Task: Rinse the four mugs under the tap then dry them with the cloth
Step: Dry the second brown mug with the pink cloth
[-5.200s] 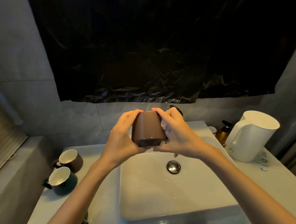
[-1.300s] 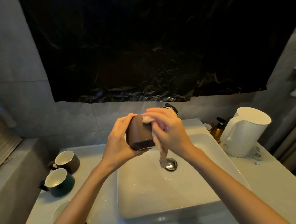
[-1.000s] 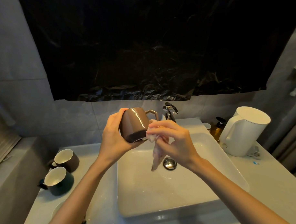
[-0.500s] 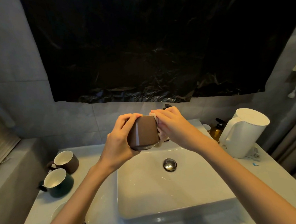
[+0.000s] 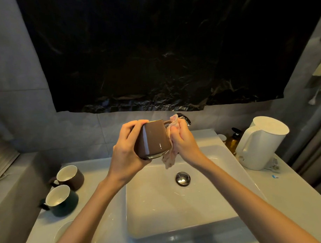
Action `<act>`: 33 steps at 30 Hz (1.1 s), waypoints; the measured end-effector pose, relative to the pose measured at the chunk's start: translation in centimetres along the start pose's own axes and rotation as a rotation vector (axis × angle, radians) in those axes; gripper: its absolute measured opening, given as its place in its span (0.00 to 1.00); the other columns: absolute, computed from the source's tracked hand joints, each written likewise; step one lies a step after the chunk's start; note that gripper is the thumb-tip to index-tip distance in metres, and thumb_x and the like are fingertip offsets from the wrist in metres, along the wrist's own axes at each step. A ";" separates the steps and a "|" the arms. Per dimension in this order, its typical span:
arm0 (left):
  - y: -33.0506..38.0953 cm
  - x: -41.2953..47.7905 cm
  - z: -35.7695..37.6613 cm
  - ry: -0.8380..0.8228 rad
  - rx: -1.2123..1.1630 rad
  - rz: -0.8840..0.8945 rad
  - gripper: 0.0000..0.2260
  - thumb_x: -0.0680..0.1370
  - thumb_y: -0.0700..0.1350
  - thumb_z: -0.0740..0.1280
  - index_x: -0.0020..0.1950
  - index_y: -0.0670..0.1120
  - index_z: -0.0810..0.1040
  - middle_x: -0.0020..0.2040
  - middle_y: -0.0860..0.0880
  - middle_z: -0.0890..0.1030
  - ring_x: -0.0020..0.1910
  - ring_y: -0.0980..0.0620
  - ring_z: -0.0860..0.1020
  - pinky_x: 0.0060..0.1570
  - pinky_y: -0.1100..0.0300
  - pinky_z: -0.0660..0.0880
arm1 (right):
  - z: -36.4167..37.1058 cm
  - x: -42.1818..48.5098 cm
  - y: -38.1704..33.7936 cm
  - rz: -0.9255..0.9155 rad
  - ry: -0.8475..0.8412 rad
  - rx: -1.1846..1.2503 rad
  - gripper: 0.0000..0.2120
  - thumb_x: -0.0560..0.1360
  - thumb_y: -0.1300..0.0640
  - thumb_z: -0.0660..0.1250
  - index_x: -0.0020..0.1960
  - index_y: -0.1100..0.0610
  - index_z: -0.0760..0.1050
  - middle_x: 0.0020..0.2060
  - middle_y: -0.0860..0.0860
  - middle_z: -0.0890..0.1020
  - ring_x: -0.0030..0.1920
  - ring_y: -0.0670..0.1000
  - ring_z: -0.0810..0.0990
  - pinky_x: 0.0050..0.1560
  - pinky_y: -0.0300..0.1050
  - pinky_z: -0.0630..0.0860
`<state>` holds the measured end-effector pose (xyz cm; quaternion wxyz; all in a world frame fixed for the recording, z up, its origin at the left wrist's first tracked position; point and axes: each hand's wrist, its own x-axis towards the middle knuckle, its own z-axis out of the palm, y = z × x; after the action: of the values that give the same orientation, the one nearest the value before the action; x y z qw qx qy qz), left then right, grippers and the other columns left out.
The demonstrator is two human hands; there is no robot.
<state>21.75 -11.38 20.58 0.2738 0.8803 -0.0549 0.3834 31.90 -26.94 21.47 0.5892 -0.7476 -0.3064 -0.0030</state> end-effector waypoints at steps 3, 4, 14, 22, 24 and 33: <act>0.0 -0.1 0.3 0.074 -0.006 -0.063 0.43 0.58 0.40 0.82 0.69 0.47 0.67 0.63 0.48 0.68 0.61 0.67 0.65 0.53 0.80 0.65 | 1.6 -0.9 -0.2 0.169 0.067 0.209 0.10 0.84 0.53 0.52 0.58 0.56 0.68 0.45 0.48 0.75 0.44 0.40 0.75 0.47 0.38 0.72; -0.1 -0.1 0.4 0.104 -0.008 -0.083 0.44 0.58 0.40 0.82 0.70 0.47 0.66 0.64 0.47 0.68 0.61 0.69 0.64 0.54 0.80 0.65 | 2.1 -1.2 -0.2 0.220 0.067 0.270 0.12 0.84 0.51 0.51 0.60 0.56 0.68 0.47 0.50 0.76 0.47 0.43 0.76 0.49 0.39 0.73; -0.2 -0.2 0.0 0.126 -0.029 -0.119 0.44 0.60 0.44 0.82 0.71 0.44 0.65 0.63 0.46 0.68 0.60 0.65 0.66 0.52 0.79 0.67 | -0.3 0.7 -2.2 0.044 -0.081 -0.005 0.12 0.83 0.54 0.56 0.61 0.59 0.67 0.44 0.45 0.75 0.44 0.40 0.75 0.42 0.30 0.72; -0.6 -0.1 -0.4 0.113 -0.022 -0.046 0.44 0.59 0.42 0.82 0.70 0.44 0.64 0.63 0.46 0.67 0.62 0.66 0.65 0.54 0.78 0.66 | -1.2 1.7 -2.5 -0.017 -0.212 -0.137 0.09 0.82 0.53 0.57 0.58 0.57 0.69 0.43 0.45 0.77 0.42 0.39 0.75 0.45 0.34 0.72; 0.0 -0.2 0.1 0.114 -0.057 -0.094 0.45 0.59 0.42 0.82 0.71 0.43 0.64 0.62 0.47 0.66 0.61 0.66 0.65 0.53 0.79 0.66 | -0.9 1.6 -2.4 0.040 -0.164 -0.060 0.10 0.82 0.52 0.58 0.59 0.56 0.70 0.44 0.46 0.78 0.42 0.37 0.77 0.45 0.36 0.73; 0.6 0.4 0.2 -0.282 -0.276 -0.335 0.21 0.71 0.56 0.72 0.60 0.65 0.68 0.51 0.63 0.78 0.50 0.64 0.75 0.53 0.70 0.69 | -2.5 2.6 -4.0 -0.313 -0.340 -0.537 0.06 0.80 0.57 0.59 0.45 0.52 0.71 0.40 0.44 0.73 0.42 0.48 0.68 0.44 0.45 0.66</act>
<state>22.04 -11.96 21.02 0.4408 0.8761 0.0025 0.1952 33.01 -27.49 26.71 0.3043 -0.8097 -0.4994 -0.0495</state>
